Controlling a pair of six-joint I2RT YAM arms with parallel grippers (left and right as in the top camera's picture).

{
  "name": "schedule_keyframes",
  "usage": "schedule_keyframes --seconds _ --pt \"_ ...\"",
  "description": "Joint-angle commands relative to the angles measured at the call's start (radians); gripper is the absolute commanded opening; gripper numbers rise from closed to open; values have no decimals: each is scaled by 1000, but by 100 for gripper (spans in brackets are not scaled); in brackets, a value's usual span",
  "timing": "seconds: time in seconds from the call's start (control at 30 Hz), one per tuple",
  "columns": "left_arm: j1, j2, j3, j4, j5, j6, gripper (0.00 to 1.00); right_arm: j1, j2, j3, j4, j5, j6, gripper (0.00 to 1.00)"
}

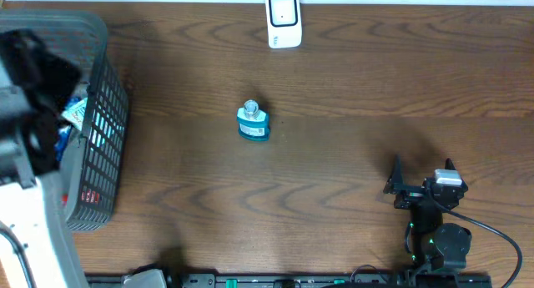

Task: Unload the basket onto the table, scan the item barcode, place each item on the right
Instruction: 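Reach the left gripper into the basket and grasp the green wipes pack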

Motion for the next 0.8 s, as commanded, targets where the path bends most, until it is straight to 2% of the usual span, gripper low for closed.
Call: schedule_keyframes --seconds 0.0,0.2,0.33,0.47,0.6,0.77 --pt "130 95 -35 6 84 129 98 10 -3 -3 -1 9 -11 99" --pt "280 287 -90 85 319 268 98 10 -3 -3 -1 9 -11 99" --pt "312 408 -90 140 432 417 98 10 -3 -3 -1 9 -11 99" --pt "316 536 -94 185 531 505 98 10 -3 -3 -1 9 -11 99" --pt "316 632 -126 248 601 516 98 10 -3 -3 -1 9 -11 99" --pt "316 713 -139 263 608 521 98 10 -3 -3 -1 9 -11 99"
